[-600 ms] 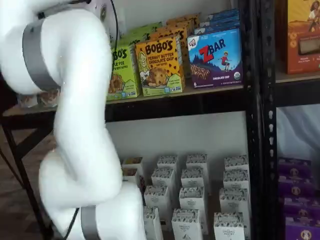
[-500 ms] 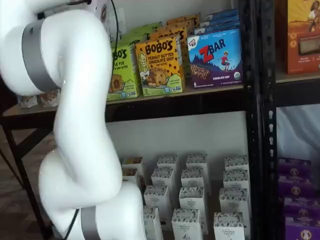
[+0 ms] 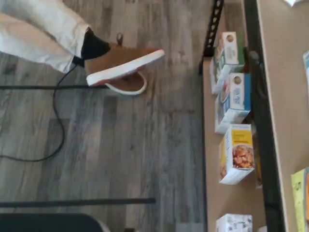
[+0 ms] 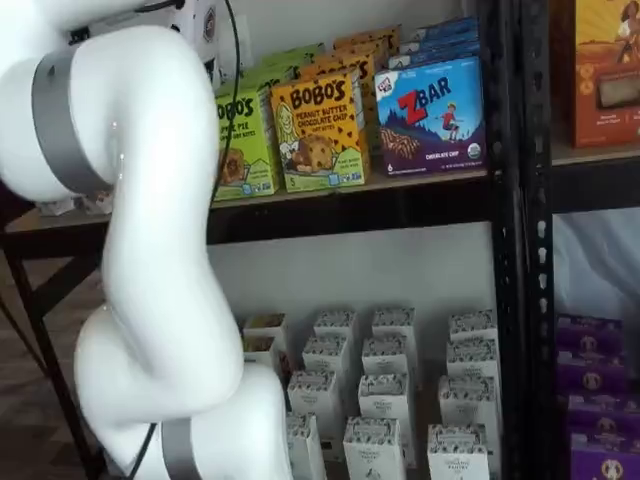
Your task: Pick the green box on the top shelf, the fourth from the left
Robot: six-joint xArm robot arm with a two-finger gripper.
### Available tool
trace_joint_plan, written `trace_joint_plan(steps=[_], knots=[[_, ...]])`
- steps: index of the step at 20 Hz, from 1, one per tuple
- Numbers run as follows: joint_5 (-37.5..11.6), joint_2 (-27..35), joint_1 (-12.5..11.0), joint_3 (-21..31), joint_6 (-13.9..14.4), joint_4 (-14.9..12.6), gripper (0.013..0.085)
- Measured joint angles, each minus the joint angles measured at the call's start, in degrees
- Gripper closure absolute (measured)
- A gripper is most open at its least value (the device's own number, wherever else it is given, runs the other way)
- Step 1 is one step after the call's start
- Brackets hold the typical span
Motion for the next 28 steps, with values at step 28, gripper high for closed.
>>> trace_joint_plan(steps=[28], knots=[[-19.39, 6.19, -1.52, 0.01, -4.13, -2.84, 0.013]])
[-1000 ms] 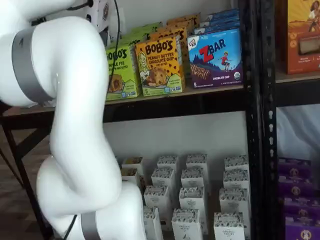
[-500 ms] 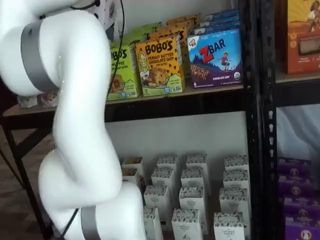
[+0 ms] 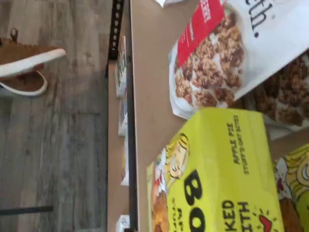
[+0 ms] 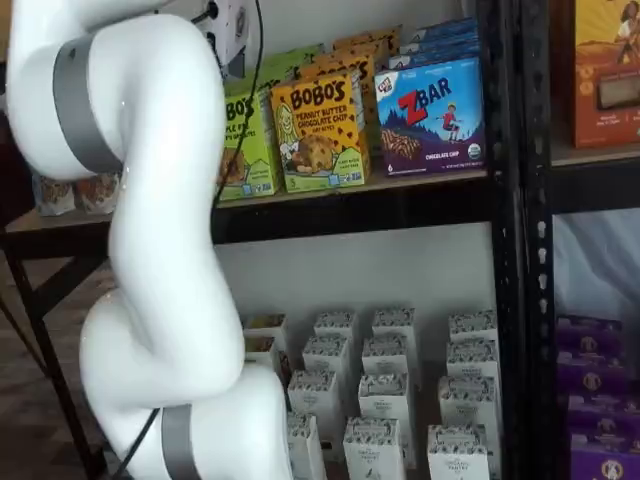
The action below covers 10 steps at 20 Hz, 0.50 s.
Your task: Pick the green box on the top shelf, the fourth from the left
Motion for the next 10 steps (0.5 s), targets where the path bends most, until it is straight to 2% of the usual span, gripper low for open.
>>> trace_joint_plan(steps=[10], knots=[[-2.16, 0.69, -0.1, 1.03, -1.02, -3.56, 0.013]])
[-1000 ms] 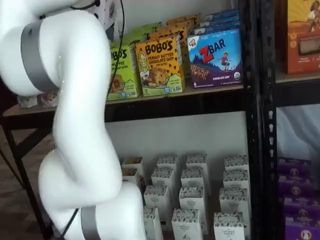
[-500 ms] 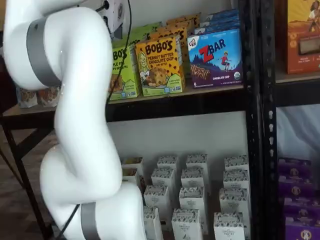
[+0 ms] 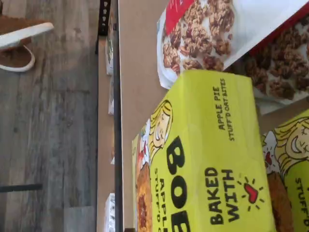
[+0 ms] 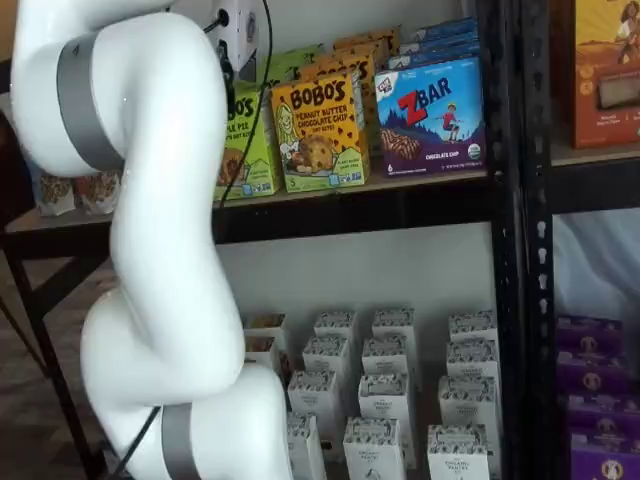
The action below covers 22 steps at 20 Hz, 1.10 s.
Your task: Pick the green box on the top shelf, the fourth from the left
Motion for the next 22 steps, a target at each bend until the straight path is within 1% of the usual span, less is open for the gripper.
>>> trace_joint_plan(steps=[5, 10, 17, 22], knots=[[1.18, 0.54, 0.77, -0.35, 0.5, -1.54, 0.013], [3.53, 1.27, 1.71, -0.94, 1.16, -3.28, 0.013], [3.72, 1.49, 2.44, -0.38, 1.59, -4.27, 0.013], [4.03, 2.05, 3.26, -0.63, 2.2, -5.77, 0.013]])
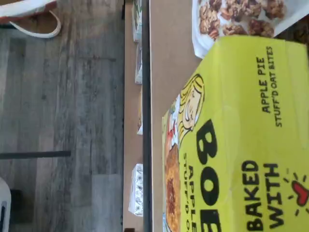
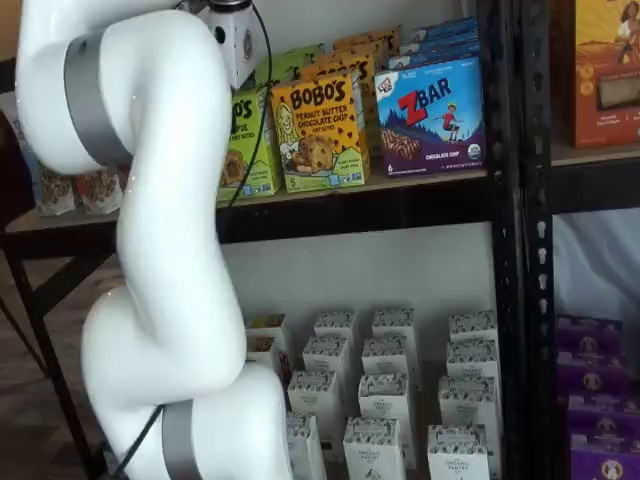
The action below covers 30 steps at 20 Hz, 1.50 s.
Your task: Pick the green box on the top shelf, the fourth from the left
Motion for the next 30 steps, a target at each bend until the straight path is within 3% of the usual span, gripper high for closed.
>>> trace_joint_plan(steps=[11, 13, 30], knots=[[-0.74, 0.27, 0.21, 0.48, 0.05, -0.51, 0.013], [-1.03, 0.19, 0.14, 0.67, -0.05, -0.56, 0.021], [-2.42, 0.18, -0.14, 0.95, -0.33, -0.11, 0.053]])
